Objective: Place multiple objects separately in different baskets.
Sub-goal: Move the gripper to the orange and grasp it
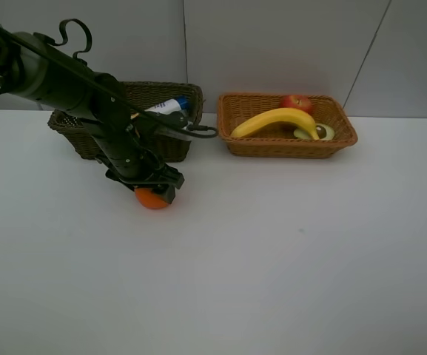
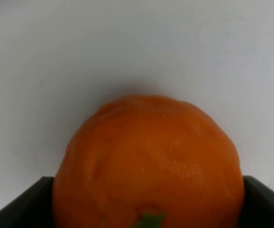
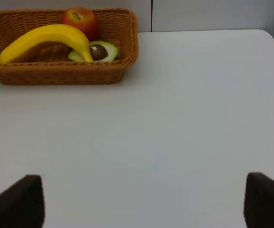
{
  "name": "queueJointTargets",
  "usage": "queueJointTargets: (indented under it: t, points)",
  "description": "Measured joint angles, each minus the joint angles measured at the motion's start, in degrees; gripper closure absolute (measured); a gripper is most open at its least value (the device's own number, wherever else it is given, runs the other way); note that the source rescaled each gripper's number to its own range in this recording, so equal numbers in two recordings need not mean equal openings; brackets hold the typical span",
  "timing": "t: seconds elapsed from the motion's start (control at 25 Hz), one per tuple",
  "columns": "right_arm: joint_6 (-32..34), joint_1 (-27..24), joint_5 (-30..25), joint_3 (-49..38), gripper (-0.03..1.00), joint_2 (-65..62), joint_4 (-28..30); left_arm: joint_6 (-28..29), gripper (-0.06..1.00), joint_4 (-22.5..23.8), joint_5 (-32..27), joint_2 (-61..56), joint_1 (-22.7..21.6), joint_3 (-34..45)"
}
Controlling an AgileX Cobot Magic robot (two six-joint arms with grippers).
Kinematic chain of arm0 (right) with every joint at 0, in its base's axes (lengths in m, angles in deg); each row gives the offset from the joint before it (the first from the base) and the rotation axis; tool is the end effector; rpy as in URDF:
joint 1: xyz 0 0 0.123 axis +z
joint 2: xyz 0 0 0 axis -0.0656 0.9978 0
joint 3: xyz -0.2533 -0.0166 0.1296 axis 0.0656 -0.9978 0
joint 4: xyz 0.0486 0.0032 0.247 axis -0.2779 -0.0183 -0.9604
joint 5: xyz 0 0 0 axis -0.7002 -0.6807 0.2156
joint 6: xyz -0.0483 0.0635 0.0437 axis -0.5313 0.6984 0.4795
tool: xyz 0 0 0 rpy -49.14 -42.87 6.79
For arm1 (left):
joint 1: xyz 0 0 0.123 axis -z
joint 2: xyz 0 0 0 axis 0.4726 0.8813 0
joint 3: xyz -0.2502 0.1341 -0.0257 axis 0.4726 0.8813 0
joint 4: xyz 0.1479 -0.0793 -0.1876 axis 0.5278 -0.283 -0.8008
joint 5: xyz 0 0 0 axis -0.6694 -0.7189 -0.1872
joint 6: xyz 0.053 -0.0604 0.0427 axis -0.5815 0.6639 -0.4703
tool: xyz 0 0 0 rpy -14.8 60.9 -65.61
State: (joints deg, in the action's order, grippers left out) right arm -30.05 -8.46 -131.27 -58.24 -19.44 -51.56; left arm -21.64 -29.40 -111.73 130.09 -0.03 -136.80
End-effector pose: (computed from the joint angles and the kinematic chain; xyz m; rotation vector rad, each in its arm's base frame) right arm -0.0074 0.0018 0.2838 -0.0079 2.0124 -0.0914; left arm 0.3272 -0.1848 0.1026 0.5126 2.8589 -0.2519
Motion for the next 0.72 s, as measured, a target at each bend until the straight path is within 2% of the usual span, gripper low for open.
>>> queueJointTargets:
  t: [0.72]
  points:
    - [0.0, 0.0, 0.0, 0.0, 0.15, 0.0, 0.0, 0.0, 0.01, 0.06, -1.73, -0.07, 0.0, -0.05]
